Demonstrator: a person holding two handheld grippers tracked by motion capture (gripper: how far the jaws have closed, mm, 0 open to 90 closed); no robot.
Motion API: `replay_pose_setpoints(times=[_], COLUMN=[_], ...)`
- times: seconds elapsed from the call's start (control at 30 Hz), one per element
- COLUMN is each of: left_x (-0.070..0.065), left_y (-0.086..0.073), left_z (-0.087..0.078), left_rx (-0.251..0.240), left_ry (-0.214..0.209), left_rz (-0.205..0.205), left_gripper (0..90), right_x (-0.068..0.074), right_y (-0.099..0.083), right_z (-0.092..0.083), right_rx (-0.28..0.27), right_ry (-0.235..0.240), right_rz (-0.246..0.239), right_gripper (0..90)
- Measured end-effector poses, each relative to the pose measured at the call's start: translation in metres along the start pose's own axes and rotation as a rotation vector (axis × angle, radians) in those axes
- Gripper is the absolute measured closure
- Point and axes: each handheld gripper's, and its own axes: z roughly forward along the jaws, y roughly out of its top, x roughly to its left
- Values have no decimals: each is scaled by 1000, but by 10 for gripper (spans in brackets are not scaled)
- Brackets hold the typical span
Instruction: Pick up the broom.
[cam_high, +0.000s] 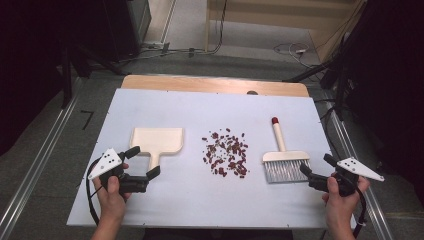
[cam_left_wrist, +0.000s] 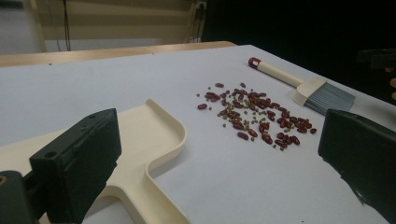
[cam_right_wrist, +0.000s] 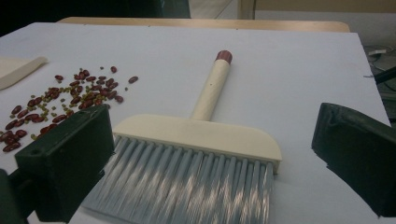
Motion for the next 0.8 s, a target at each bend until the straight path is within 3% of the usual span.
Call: replay_pose_setpoints(times=[0.23,0.47,0.6,0.8], left_x=[-3,-2,-5,-7], left_y=[2,5,5,5], left_z=[-1,1,3,1], left_rx=[-19,-40,-27,-30], left_ry=[0,27,28,24], left_rz=[-6,-34,-24,-18], left_gripper=[0,0,0,0], right_x=[8,7,5,6], right_y=[10,34,44,67], right_z=[1,0,3,24], right_rx=[34,29,36,98], right_ry=[0,15,39,73], right_rz=[-41,-36,-34,-19], right_gripper=[0,0,0,0])
